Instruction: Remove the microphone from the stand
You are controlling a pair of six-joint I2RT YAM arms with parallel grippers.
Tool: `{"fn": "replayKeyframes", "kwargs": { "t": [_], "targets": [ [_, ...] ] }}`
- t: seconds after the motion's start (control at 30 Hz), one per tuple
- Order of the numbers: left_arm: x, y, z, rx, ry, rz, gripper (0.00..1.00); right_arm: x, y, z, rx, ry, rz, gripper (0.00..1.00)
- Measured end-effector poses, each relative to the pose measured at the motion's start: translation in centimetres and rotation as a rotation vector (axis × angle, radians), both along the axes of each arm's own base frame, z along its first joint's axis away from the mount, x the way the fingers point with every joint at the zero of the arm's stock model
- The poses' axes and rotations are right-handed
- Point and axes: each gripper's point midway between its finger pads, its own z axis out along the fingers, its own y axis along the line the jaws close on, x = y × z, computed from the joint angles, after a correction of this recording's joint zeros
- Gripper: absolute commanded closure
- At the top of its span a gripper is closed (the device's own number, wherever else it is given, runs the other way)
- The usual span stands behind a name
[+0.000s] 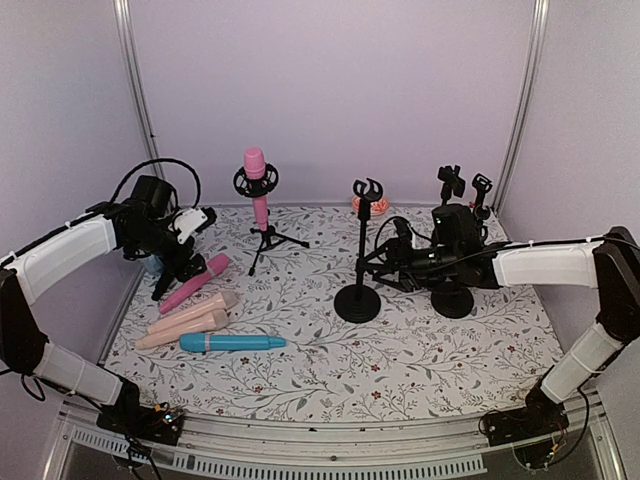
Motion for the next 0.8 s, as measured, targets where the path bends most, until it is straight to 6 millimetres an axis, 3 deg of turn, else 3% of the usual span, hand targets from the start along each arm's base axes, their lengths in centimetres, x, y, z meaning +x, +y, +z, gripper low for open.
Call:
{"fn": "replayKeyframes", "kwargs": {
  "t": [0.4,0.8],
  "targets": [
    [0.0,0.0,0.0,0.004,-0.001,-0.006,0.06,0.5,0.6,-1.6,0.09,0.091,0.016,0.5],
    [0.0,-0.1,0.0,0.003,-0.001,-0.01,0.07,0.3,0.7,-2.3,0.143,0.136,-0.001,0.78]
  ]
}}
